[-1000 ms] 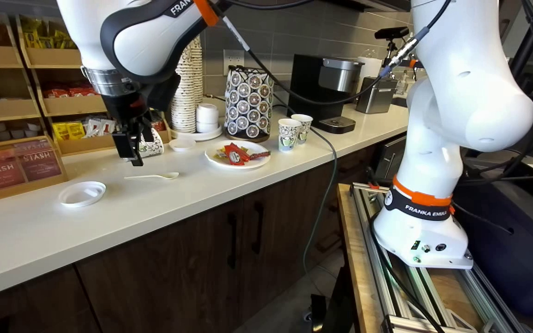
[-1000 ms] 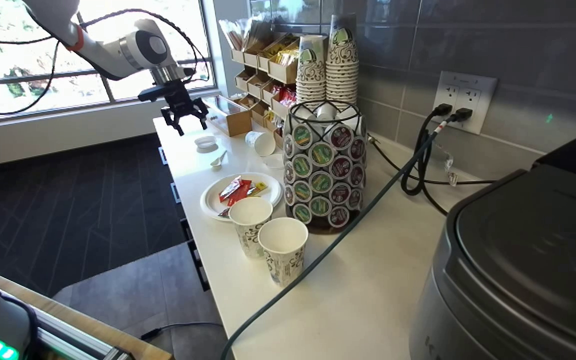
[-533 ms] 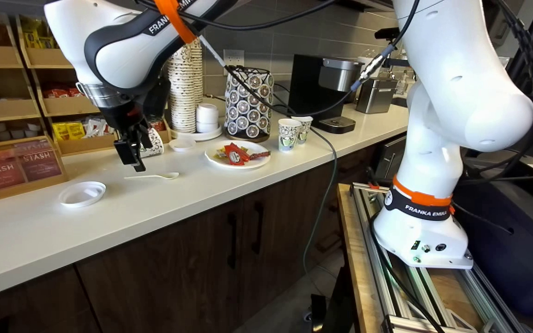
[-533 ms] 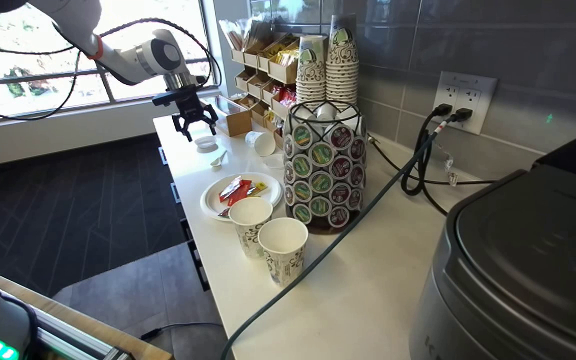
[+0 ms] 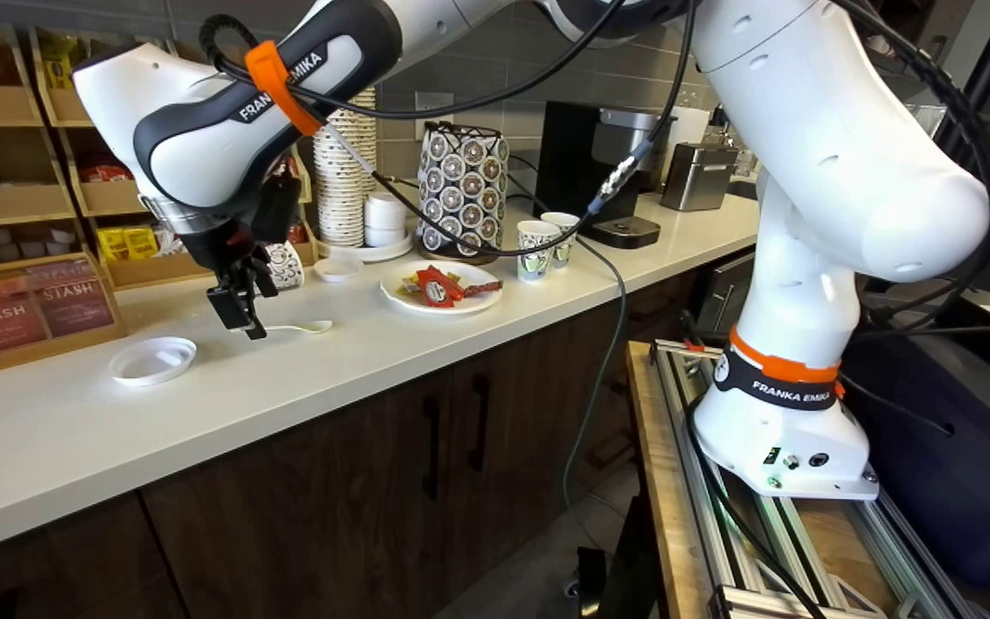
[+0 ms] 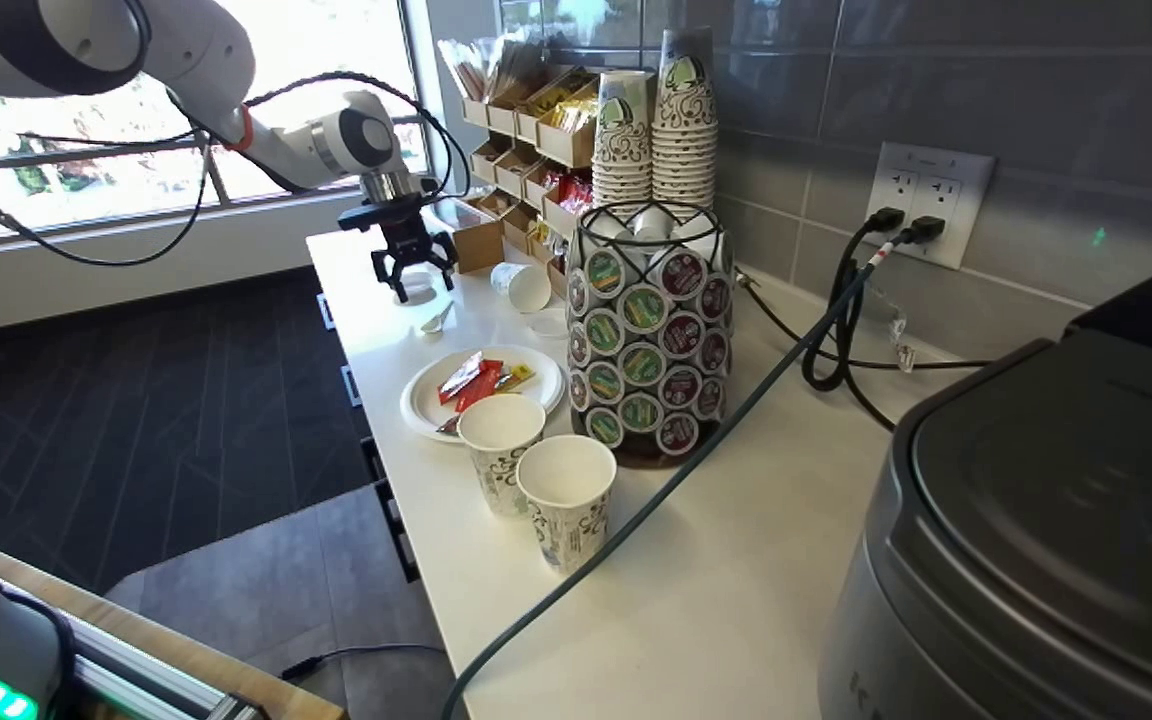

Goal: Put the plastic spoon in the paper cup on the left

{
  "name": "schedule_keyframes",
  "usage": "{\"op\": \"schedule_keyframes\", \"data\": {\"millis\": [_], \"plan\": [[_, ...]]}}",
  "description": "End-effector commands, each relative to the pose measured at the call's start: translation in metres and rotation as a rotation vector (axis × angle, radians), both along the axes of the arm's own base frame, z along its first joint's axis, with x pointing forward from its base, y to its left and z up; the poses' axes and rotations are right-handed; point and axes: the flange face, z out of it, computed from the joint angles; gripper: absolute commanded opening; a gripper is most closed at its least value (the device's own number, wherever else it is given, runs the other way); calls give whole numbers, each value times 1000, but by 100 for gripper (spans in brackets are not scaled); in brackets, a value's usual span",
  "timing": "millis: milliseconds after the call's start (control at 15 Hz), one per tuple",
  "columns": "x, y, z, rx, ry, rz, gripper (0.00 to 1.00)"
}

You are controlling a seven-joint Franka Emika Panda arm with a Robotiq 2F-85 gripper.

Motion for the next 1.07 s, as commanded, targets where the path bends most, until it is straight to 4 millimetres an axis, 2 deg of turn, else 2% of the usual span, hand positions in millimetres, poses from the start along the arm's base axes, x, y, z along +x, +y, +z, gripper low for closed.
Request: {"op": "schedule_keyframes", "data": {"millis": [0, 200, 533, 667, 800, 1000], "plan": [[18, -9, -14, 21, 52, -17, 70], [25, -18, -20, 26, 77, -23, 44], [33, -27, -26, 48, 123, -13, 8], [34, -28, -29, 48, 149, -4, 3], [33, -28, -26, 49, 172, -11, 6], [27, -37, -5, 112, 172, -58, 6]]}}
